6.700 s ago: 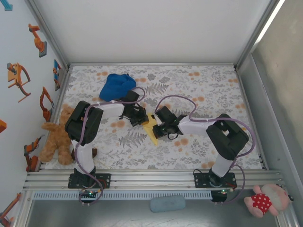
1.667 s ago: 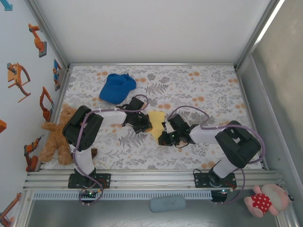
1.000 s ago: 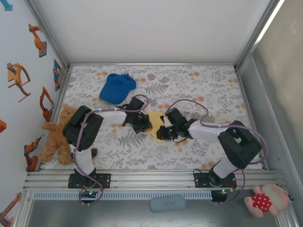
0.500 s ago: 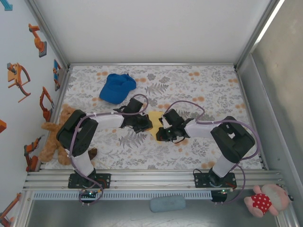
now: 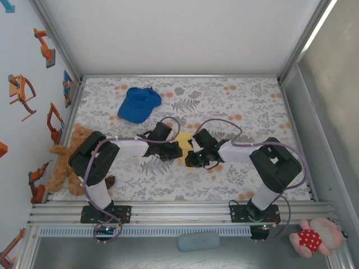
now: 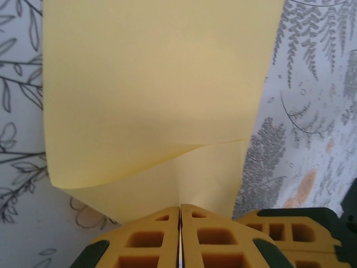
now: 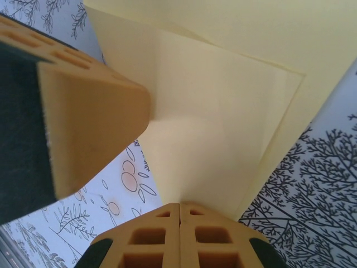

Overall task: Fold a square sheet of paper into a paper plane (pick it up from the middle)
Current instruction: Third fold the triangle at the center of the table.

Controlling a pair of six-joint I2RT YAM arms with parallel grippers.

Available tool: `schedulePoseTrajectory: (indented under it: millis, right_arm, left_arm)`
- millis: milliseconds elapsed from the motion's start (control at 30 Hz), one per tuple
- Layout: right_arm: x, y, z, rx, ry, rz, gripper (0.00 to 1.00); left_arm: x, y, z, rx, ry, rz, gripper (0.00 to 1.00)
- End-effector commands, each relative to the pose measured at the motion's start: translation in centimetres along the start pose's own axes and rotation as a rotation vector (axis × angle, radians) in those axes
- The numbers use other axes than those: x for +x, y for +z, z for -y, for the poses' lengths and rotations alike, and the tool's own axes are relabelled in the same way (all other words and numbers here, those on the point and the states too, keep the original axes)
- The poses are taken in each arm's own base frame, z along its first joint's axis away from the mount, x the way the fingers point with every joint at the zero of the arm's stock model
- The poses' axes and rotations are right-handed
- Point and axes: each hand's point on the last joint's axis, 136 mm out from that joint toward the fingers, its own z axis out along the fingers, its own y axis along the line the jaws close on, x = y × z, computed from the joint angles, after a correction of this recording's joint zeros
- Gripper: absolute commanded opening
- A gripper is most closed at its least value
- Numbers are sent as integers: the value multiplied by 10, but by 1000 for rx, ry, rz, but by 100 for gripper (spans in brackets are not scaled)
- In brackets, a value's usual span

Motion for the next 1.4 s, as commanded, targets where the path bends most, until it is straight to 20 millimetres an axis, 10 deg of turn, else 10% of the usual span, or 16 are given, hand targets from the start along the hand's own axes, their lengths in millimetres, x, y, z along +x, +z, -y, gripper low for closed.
schedulePoseTrajectory:
  millis: [0, 800, 1133, 1367]
  right_arm:
    - [24, 5, 38, 162, 25, -80, 0]
    - [34, -2, 63, 256, 9, -114, 0]
    - [-35, -43, -22, -29, 20, 160, 5]
    - [-55, -35, -29, -56, 49, 194, 22]
  left_arm:
    - [-5, 5, -18, -92, 31, 6, 10]
    - [-54, -19, -96, -222, -88, 37, 10]
    - [-81, -66, -43, -47, -145, 229, 14]
    - [-67, -74, -33, 29, -224, 274, 30]
